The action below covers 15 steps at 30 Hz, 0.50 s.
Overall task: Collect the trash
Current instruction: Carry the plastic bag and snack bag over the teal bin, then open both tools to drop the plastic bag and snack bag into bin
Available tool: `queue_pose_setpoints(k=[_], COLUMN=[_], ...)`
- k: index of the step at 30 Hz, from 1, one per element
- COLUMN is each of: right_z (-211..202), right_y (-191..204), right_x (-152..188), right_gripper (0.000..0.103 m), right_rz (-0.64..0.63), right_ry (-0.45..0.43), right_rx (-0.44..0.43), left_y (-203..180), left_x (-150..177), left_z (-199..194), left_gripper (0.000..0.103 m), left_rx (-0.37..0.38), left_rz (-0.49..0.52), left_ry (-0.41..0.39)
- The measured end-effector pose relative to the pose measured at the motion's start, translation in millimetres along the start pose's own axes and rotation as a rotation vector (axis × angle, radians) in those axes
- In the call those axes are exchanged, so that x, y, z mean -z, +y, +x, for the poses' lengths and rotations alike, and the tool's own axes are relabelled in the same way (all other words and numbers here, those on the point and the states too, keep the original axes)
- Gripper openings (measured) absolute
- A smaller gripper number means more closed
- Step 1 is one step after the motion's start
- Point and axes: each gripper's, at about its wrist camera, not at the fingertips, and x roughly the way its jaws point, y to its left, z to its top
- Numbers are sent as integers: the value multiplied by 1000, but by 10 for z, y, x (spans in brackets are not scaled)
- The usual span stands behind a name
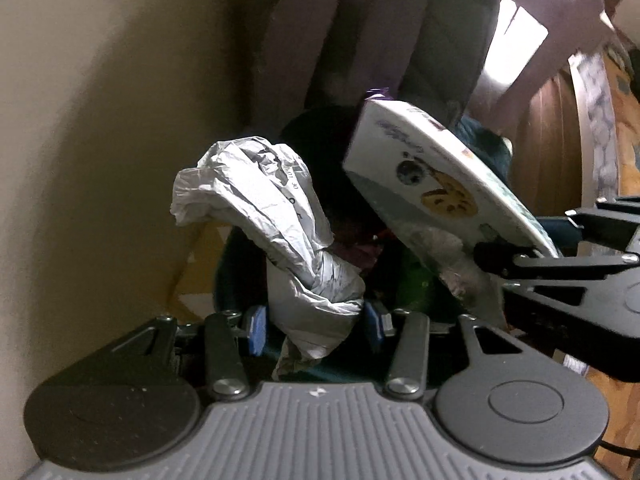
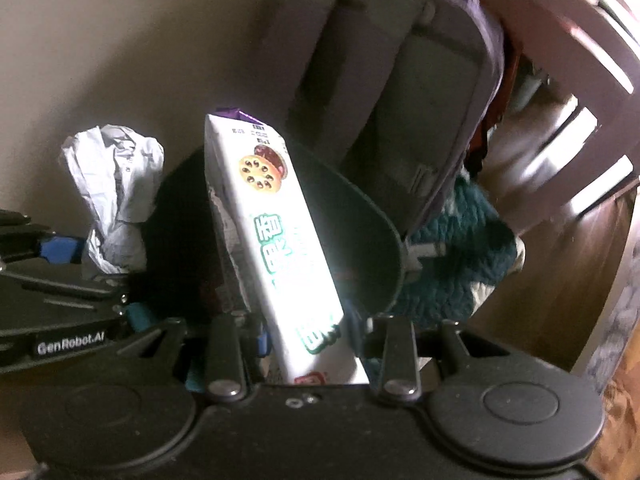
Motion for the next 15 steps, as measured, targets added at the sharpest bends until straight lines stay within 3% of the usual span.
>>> queue_pose_setpoints(k=[7, 15], right_z=[386, 670], right_y=[149, 200], right_x=[-8, -9], right_gripper=[35, 37], right_rz=[-17, -23], right_ry=[74, 123], right_rx=[79, 109], left_y=[23, 43], left_x=[-83, -174], left_z=[414, 777], left_gripper=[46, 46], left_rx=[39, 48], left_rz=[69, 88], left_ry=[50, 99])
